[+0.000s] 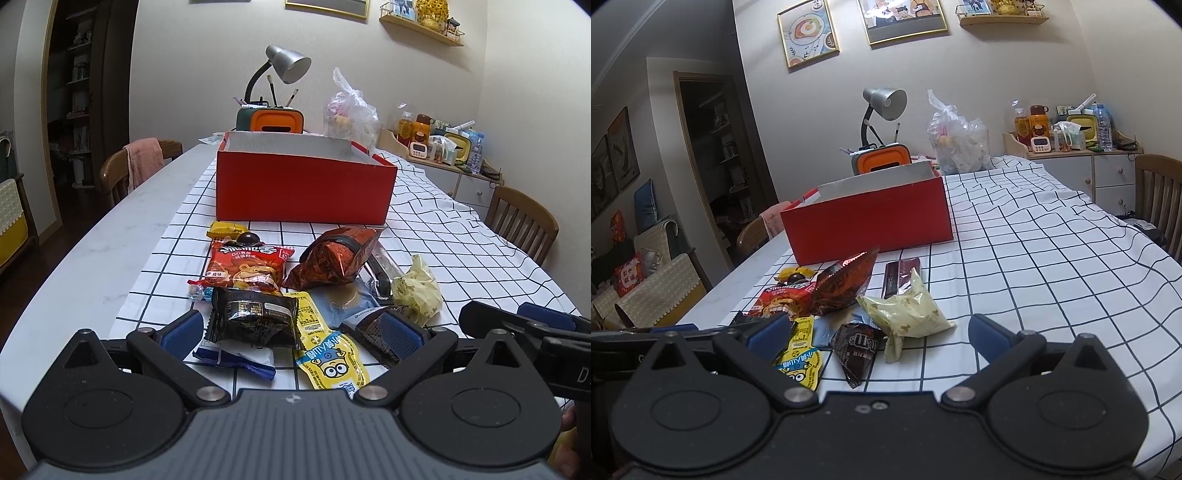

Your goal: Organize snacks

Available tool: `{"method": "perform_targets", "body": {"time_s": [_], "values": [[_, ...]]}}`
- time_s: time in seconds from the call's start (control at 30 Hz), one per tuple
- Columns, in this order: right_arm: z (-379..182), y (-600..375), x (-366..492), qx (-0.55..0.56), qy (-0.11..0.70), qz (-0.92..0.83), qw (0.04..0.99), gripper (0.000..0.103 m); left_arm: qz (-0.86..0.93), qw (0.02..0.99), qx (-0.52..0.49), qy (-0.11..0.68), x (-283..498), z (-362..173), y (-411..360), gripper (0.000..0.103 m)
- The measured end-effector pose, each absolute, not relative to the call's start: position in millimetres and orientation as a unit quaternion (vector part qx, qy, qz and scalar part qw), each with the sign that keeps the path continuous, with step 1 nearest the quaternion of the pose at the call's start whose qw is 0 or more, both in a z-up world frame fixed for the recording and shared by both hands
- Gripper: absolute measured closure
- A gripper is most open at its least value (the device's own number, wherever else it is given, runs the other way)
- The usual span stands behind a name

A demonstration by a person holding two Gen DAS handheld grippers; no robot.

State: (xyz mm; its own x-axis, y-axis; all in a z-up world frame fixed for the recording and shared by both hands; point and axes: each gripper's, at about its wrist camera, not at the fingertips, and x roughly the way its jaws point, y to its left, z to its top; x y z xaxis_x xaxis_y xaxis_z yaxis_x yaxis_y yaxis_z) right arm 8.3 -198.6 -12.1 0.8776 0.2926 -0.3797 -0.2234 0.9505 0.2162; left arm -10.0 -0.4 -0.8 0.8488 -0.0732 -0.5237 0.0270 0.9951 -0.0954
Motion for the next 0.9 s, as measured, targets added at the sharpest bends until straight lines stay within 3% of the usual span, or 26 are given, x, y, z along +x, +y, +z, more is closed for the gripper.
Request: {"method": "perform_targets", "body": {"time_s": [0.47,0.9], "values": [[-10.2,-198.2,24.9,0.071,0.222,0.145,0.962,0.001,-0.017,0.957,-0.042,0.288,5.5,0.4,12.9,0.0],[-12.6,-206.1,64.6,0.043,0.288,0.157,0.944,0.006,-0.018,0.932,-0.067,0.355,31.4,-7.8,51.5,0.001]]}}
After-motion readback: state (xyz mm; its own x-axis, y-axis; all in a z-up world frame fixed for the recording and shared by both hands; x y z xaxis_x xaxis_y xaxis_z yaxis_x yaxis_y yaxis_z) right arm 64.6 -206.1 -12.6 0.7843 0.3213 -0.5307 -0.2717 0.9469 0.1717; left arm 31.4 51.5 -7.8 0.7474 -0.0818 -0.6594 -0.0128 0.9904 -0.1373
